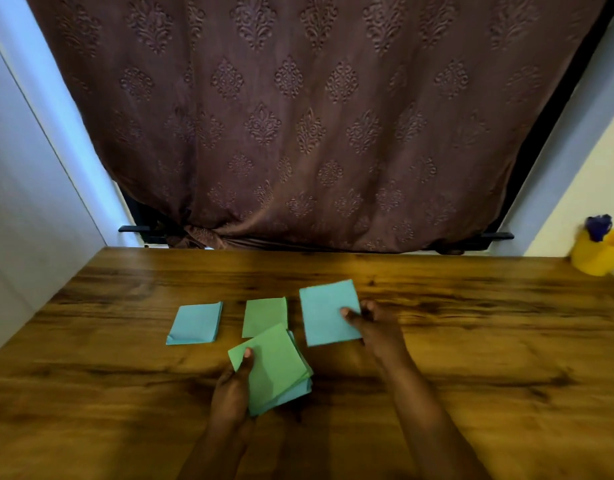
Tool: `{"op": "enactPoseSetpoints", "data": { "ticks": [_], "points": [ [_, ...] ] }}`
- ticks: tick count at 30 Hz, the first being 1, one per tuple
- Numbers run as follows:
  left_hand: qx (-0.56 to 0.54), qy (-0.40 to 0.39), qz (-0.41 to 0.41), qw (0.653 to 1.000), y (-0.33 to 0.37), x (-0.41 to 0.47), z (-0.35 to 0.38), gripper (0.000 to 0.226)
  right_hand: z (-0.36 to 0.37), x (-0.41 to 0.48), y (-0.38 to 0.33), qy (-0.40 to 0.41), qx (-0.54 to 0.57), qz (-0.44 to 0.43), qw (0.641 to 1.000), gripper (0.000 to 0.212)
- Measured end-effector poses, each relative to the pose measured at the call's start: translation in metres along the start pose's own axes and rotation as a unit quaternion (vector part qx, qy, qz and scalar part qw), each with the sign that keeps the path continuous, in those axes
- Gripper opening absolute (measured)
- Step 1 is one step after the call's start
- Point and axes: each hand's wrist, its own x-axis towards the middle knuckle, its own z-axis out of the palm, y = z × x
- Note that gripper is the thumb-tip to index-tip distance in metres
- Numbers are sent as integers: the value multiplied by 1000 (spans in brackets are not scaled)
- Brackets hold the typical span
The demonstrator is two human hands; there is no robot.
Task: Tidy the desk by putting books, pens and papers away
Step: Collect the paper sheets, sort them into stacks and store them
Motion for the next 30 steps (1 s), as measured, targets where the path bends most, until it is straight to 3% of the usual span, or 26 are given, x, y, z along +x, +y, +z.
{"op": "enactPoseSetpoints", "data": {
  "ticks": [3,7,9,11,14,16,20,25,27,30],
  "points": [
    [48,36,-3,998,-3,-1,8,45,-24,41,4,63,18,-6,998,15],
    [57,51,4,997,-2,-7,17,38,-33,75,42,58,-222,47,972,44],
    [59,50,19,997,-5,-10,17,29,-31,63,54,98,-276,44,955,51],
    [47,42,36,997,-10,-11,17,25,-24,38,55,96,-216,8,972,44],
    [37,46,23,998,-13,-15,18,40,-1,-8,42,-103,-105,5,989,23],
    [21,37,16,999,-15,-17,18,38,18,-34,32,-161,-100,-3,982,22],
    [2,-9,32,999,-14,-27,1,18,43,-59,23,-96,-119,-44,987,20],
    [-23,-34,47,998,-2,-31,-48,17,82,-71,15,-154,-83,33,984,25],
    [-35,-28,49,998,3,-34,-69,15,106,-82,13,-151,-102,28,983,35],
    [-43,-27,58,997,11,-36,-101,22,140,-98,9,-121,-113,-7,986,28]
  ]
}}
